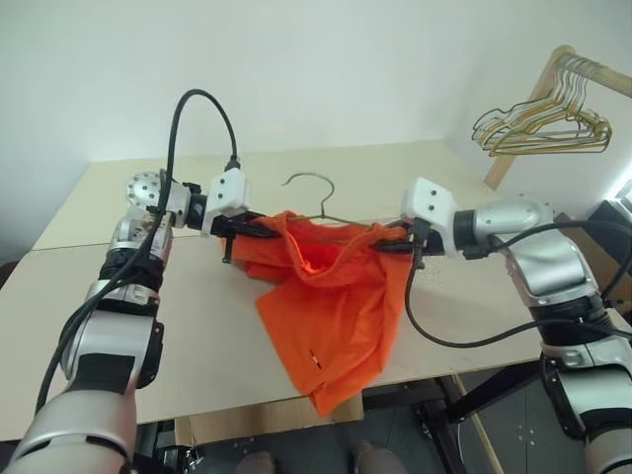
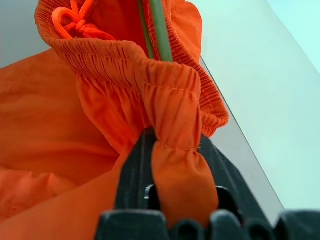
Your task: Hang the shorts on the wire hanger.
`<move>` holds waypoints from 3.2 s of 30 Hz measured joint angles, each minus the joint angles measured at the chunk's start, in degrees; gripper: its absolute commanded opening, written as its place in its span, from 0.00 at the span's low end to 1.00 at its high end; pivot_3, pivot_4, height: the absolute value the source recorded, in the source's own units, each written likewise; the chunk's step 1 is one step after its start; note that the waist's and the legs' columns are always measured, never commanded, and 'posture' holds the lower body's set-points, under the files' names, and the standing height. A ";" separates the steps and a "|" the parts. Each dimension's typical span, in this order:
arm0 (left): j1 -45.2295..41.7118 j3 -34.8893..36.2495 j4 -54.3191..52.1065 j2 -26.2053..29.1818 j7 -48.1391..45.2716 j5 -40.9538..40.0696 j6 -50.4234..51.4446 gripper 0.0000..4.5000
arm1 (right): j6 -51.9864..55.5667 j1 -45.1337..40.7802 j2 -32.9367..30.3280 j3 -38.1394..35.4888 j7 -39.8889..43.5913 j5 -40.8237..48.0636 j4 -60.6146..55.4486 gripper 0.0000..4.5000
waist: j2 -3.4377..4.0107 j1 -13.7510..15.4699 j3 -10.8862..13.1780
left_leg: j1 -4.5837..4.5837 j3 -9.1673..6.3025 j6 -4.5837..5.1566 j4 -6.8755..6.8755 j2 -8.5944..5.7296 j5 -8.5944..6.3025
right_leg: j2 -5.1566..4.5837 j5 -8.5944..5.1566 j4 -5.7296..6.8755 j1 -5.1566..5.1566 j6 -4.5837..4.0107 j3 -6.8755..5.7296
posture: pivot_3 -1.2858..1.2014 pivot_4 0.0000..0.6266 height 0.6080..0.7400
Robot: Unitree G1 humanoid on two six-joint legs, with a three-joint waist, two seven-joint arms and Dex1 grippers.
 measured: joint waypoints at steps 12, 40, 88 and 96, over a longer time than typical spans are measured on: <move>-1.58 2.93 4.11 2.43 -4.44 -2.92 0.26 0.57 | -0.23 2.53 -1.15 -1.14 0.16 0.30 -0.33 0.00 | 0.00 -0.04 0.00 | -0.02 0.00 0.00 0.00 0.00 0.00 | 0.00 0.00 -0.01 -0.01 0.00 0.00 | 0.50 0.00 1.00; -5.80 3.64 17.00 3.06 -4.85 -4.47 7.97 0.59 | -2.40 4.16 -5.22 -9.53 7.10 9.36 -0.41 0.00 | 0.00 -0.04 0.00 | 0.04 0.00 0.00 0.00 0.00 0.00 | 0.00 0.00 -0.03 0.06 0.00 -0.02 | 0.49 0.00 1.00; -4.19 8.77 19.54 9.58 -4.79 -3.39 4.84 0.99 | 1.36 6.73 -6.39 -10.54 2.62 9.60 1.34 0.00 | 0.00 -0.74 0.00 | 0.05 0.01 0.00 0.00 0.02 0.00 | -0.01 -0.01 -0.05 0.05 0.00 -0.01 | 0.48 0.00 1.00; 3.26 16.16 6.95 12.54 -4.81 -20.56 16.43 0.99 | 9.20 8.96 -5.71 -13.54 -8.79 8.81 3.19 0.00 | 0.01 -1.62 -0.01 | 0.05 -0.05 0.00 0.01 0.01 0.00 | -0.10 -0.01 0.04 0.06 0.01 -0.01 | 0.48 0.00 1.00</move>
